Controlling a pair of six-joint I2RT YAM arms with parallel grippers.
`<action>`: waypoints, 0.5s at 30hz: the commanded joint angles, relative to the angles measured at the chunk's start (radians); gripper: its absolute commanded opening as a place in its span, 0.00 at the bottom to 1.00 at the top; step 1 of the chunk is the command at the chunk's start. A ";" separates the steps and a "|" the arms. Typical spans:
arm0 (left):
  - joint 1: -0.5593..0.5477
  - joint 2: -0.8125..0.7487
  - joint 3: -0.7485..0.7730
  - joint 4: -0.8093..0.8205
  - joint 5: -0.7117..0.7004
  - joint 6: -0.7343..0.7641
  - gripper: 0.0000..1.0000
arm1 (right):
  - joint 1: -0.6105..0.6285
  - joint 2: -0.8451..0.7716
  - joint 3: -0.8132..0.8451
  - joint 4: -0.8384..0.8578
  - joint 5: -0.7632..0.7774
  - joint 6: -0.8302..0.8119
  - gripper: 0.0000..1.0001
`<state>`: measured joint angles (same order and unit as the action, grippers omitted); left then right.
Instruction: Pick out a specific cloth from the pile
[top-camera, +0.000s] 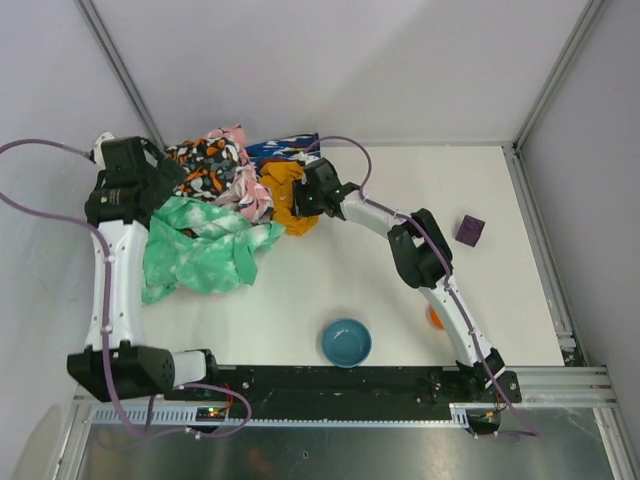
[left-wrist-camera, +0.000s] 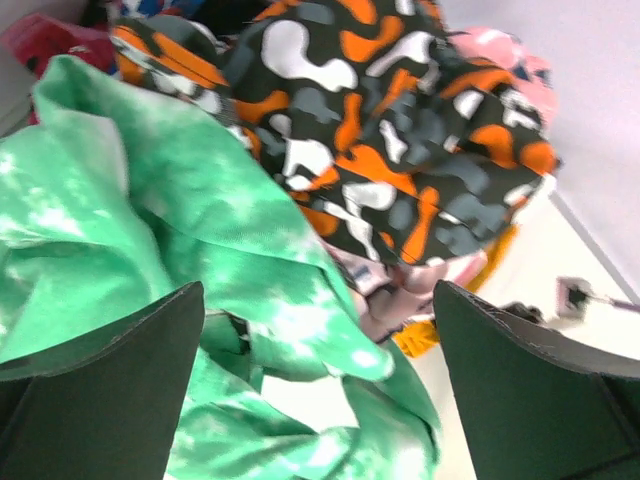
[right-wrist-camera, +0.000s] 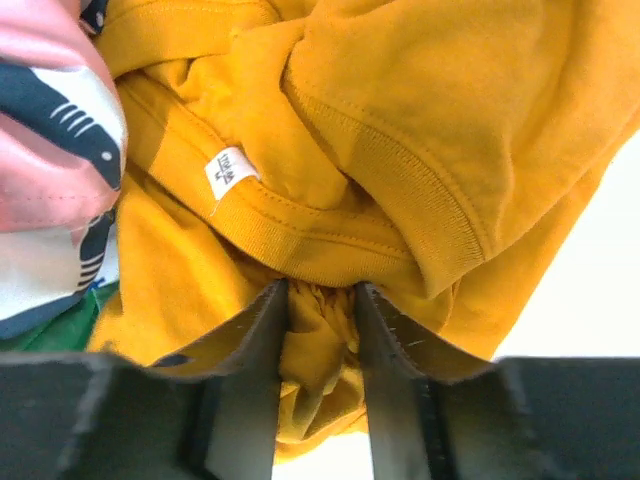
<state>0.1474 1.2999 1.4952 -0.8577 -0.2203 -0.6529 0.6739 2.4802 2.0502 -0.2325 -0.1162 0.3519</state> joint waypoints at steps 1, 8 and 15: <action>-0.044 -0.057 -0.015 0.008 0.120 0.044 1.00 | -0.003 -0.033 0.102 -0.102 -0.053 -0.043 0.27; -0.195 -0.121 -0.098 0.076 0.229 0.090 1.00 | -0.080 -0.417 -0.012 -0.007 -0.096 -0.090 0.00; -0.282 -0.154 -0.187 0.153 0.310 0.107 1.00 | -0.230 -0.766 -0.163 0.131 -0.063 -0.145 0.00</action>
<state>-0.1062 1.1995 1.3350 -0.7822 0.0177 -0.5831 0.5304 1.9297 1.8980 -0.2527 -0.1917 0.2554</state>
